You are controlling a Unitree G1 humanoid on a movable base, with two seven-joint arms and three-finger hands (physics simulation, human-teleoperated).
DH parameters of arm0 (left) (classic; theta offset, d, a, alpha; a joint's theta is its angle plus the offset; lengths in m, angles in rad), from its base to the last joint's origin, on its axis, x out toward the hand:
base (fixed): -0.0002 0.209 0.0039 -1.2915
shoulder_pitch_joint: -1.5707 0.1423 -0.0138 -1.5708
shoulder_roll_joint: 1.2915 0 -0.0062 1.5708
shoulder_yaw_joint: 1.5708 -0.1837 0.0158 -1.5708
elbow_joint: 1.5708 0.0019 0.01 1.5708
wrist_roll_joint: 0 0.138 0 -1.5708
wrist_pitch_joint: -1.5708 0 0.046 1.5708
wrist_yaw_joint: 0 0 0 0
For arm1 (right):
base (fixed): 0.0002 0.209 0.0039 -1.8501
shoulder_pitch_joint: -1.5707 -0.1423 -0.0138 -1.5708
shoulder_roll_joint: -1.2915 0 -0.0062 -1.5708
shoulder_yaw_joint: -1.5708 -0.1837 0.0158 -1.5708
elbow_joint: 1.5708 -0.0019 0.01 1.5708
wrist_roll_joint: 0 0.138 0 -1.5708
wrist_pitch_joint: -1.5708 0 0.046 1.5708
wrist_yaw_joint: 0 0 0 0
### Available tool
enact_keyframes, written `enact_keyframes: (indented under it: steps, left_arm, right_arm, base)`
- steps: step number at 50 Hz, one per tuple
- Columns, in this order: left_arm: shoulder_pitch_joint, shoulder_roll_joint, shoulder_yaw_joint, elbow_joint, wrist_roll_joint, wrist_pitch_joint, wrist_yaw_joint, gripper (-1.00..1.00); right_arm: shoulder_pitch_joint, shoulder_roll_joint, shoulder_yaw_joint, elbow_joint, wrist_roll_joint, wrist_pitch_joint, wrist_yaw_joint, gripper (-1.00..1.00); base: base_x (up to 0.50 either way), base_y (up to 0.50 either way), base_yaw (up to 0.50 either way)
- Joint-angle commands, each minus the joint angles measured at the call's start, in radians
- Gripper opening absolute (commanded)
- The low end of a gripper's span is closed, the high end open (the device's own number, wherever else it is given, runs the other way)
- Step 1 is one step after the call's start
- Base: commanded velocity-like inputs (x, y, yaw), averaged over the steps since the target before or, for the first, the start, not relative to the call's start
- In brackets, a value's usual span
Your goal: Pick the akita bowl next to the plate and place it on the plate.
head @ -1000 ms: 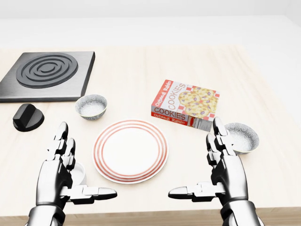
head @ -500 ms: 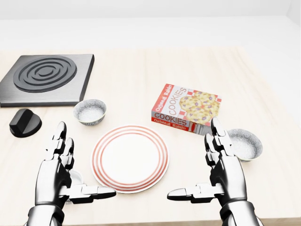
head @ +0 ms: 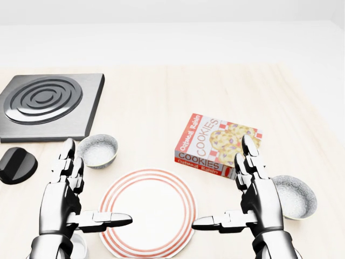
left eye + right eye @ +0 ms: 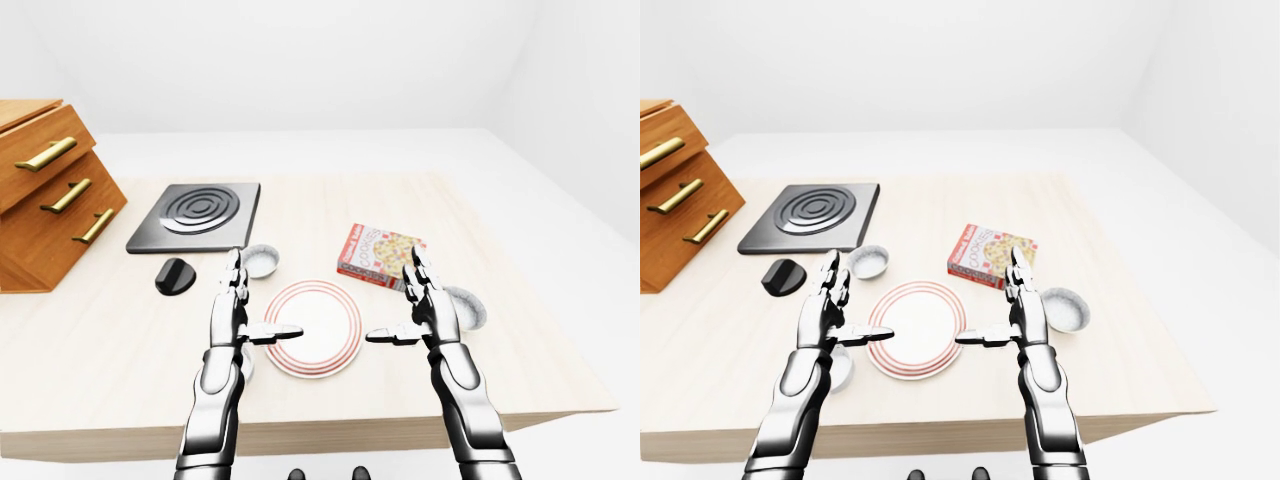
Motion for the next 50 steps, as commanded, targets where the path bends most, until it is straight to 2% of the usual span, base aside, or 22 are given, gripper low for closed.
enact_keyframes:
  steps: [1,3,4,7,8,13,17,18,19,20,21,25,27,29,30,31,38,42,45,47,48,50]
  left_arm:
    - [-0.004,0.001,0.003,0.016,-0.001,-0.012,-0.001,1.0]
    - [-0.005,0.001,0.003,0.018,-0.001,-0.014,-0.001,1.0]
    - [-0.003,0.001,0.001,0.004,-0.001,-0.002,0.0,1.0]
    - [-0.003,0.001,0.001,0.007,-0.002,-0.006,-0.002,1.0]
    - [0.0,0.001,0.0,-0.009,-0.003,0.007,-0.001,1.0]
    - [0.002,-0.002,0.002,-0.022,-0.012,0.017,-0.003,1.0]
    - [0.001,-0.002,0.002,-0.016,-0.015,0.011,-0.005,1.0]
    - [0.003,-0.001,0.001,-0.021,-0.014,0.012,-0.004,1.0]
    - [0.002,-0.001,0.001,-0.016,-0.013,0.008,-0.004,1.0]
    - [0.004,-0.001,0.0,-0.02,-0.014,0.011,-0.004,1.0]
    - [0.002,-0.001,0.001,-0.014,-0.014,0.007,-0.005,1.0]
    - [0.009,-0.003,-0.008,-0.034,-0.008,0.015,-0.005,1.0]
    - [0.019,-0.009,-0.018,-0.088,-0.015,0.06,-0.007,1.0]
    - [0.019,-0.009,-0.018,-0.09,-0.015,0.062,-0.007,1.0]
    - [0.03,-0.011,-0.029,-0.192,-0.02,0.077,-0.005,1.0]
    - [0.032,-0.011,-0.034,-0.243,-0.024,0.077,-0.008,1.0]
    - [-0.06,-0.012,-0.026,-0.541,-0.068,0.077,0.039,1.0]
    - [-0.155,0.011,0.042,-0.718,-0.139,0.077,0.081,1.0]
    - [-0.226,0.032,0.092,-0.789,-0.201,0.077,0.117,1.0]
    - [-0.275,0.05,0.126,-0.829,-0.25,0.077,0.151,1.0]
    - [-0.334,0.066,0.166,-0.867,-0.298,0.077,0.182,1.0]
    - [-0.408,0.1,0.207,-0.889,-0.371,0.077,0.241,1.0]
  right_arm:
    - [-0.001,0.001,-0.001,0.004,0.0,-0.001,0.0,1.0]
    - [-0.002,0.001,-0.001,0.005,0.0,-0.001,0.0,1.0]
    - [-0.002,0.0,0.001,0.003,-0.002,0.001,-0.001,1.0]
    - [-0.007,0.001,0.0,0.002,-0.007,0.011,-0.012,1.0]
    - [-0.009,0.001,-0.002,0.015,-0.005,0.001,-0.009,1.0]
    - [-0.009,0.0,-0.002,0.016,-0.007,-0.012,-0.012,1.0]
    - [-0.011,-0.001,-0.004,0.029,-0.005,-0.024,-0.009,1.0]
    - [-0.005,0.001,0.001,-0.005,-0.008,0.004,-0.016,1.0]
    - [-0.004,0.001,0.001,-0.008,-0.008,0.005,-0.015,1.0]
    - [-0.007,0.0,-0.002,0.015,-0.005,-0.016,-0.011,1.0]
    - [-0.004,0.001,0.0,-0.007,-0.005,0.004,-0.014,1.0]
    - [-0.006,0.0,-0.001,0.002,-0.005,-0.005,-0.012,1.0]
    - [-0.008,0.001,-0.001,0.005,-0.005,-0.005,-0.013,1.0]
    - [-0.008,0.0,-0.001,0.005,-0.005,-0.005,-0.013,1.0]
    - [-0.008,0.001,0.0,-0.007,-0.004,0.005,-0.015,1.0]
    - [-0.009,0.001,-0.001,-0.001,-0.004,0.0,-0.013,1.0]
    - [0.002,0.002,0.002,-0.02,-0.002,0.002,-0.013,1.0]
    - [-0.001,0.0,-0.001,0.004,-0.003,-0.02,-0.007,1.0]
    - [0.003,0.001,0.002,-0.015,-0.004,-0.005,-0.01,1.0]
    - [0.004,0.002,0.001,-0.006,-0.004,-0.015,-0.009,1.0]
    - [0.005,0.001,0.002,-0.018,-0.005,-0.004,-0.011,1.0]
    - [0.004,0.001,0.001,-0.009,-0.006,-0.012,-0.009,1.0]
  base:
    - [0.29,0.0,0.0]
    - [0.29,0.0,0.0]
    - [0.28,0.0,0.0]
    - [0.27,0.0,0.0]
    - [0.05,0.0,0.0]
    - [0.0,0.0,0.0]
    - [0.0,0.0,0.0]
    - [0.0,0.0,0.0]
    - [0.0,0.0,0.0]
    - [0.0,0.0,0.0]
    - [0.0,0.0,0.0]
    - [0.0,0.0,0.0]
    - [0.0,0.0,0.0]
    - [0.0,0.0,0.0]
    - [0.0,0.0,0.0]
    - [0.0,0.0,0.0]
    - [0.0,0.0,0.0]
    - [0.0,0.0,0.0]
    - [0.0,0.0,0.0]
    - [0.0,0.0,0.0]
    - [0.0,0.0,0.0]
    - [0.0,0.0,0.0]
